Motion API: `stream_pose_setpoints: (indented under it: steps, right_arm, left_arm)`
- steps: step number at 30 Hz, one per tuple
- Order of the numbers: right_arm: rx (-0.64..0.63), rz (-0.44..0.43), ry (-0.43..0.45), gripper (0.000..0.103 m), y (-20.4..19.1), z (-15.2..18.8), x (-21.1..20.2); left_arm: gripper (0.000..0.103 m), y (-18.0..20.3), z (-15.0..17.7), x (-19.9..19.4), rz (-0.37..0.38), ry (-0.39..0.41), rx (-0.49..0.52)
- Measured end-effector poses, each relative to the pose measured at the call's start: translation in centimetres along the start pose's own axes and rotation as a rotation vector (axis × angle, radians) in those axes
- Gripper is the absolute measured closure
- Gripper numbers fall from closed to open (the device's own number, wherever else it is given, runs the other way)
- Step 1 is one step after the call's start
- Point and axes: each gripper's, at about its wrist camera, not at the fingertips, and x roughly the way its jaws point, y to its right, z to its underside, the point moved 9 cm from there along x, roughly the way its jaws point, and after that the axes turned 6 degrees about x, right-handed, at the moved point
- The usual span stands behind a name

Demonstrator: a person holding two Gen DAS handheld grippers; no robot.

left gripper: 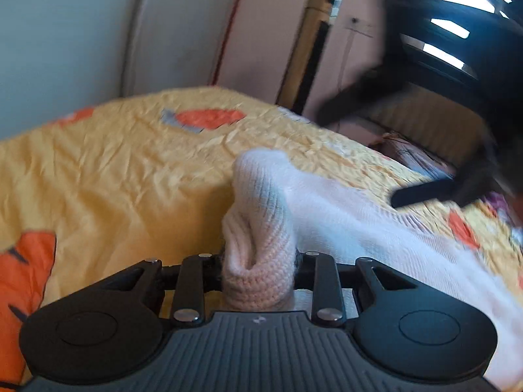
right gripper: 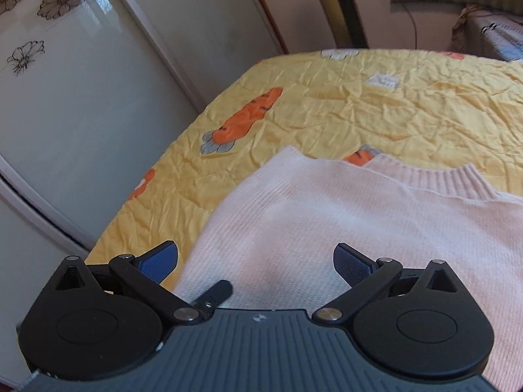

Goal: Fold small clothes

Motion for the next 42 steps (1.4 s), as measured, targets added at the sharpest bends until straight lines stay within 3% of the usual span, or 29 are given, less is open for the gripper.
stream_pose_setpoints:
  steps: [3, 9, 13, 15, 17, 19, 21, 22, 25, 33, 42]
  right_arm:
    - [-0.029, 0.004, -0.142, 0.0, -2.3, -1.5, 2.2]
    - [-0.149, 0.162, -0.347, 0.0, -3.7, -2.0, 6.6]
    - [-0.278, 0.307, -0.407, 0.003, -2.7, -1.3, 9.7]
    - [-0.271, 0.332, -0.422, 0.006, -2.2, -1.2, 11.0]
    - [-0.284, 0.351, -0.439, 0.015, -1.8, -0.9, 12.0]
    - [-0.34, 0.365, -0.42, 0.04, -2.1, -0.5, 12.5]
    - [-0.423, 0.377, -0.382, 0.058, -2.3, -0.6, 12.3]
    - [-0.444, 0.353, -0.369, 0.061, -2.3, -0.8, 12.0]
    - [-0.433, 0.285, -0.36, 0.066, -1.5, -1.3, 10.9]
    - [-0.316, 0.128, -0.285, 0.067, 2.1, -3.4, 5.4]
    - [-0.171, 0.051, -0.19, 0.067, 9.1, -4.1, -0.9]
  left_arm:
    - [0.075, 3.2, 0.0, -1.4, 0.008, 0.071, 0.156]
    - [0.075, 5.1, 0.5, -1.2, 0.002, 0.083, 0.238]
    - [0.075, 5.4, 0.6, -1.5, -0.009, 0.075, 0.271]
    - [0.075, 5.7, 0.6, -1.7, -0.016, 0.072, 0.291]
    - [0.074, 5.8, 0.6, -1.6, -0.024, 0.064, 0.301]
    - [0.074, 5.6, 0.5, -1.4, -0.026, 0.056, 0.295]
    - [0.074, 5.7, 0.3, -1.5, -0.022, 0.056, 0.295]
    - [0.074, 6.0, 0.3, -1.5, -0.017, 0.057, 0.3]
    - [0.074, 6.9, -0.1, -1.9, 0.002, 0.064, 0.307]
    - [0.074, 11.7, -0.9, -2.9, 0.068, 0.102, 0.36]
    - [0.074, 19.1, 0.4, -3.6, 0.16, 0.112, 0.466]
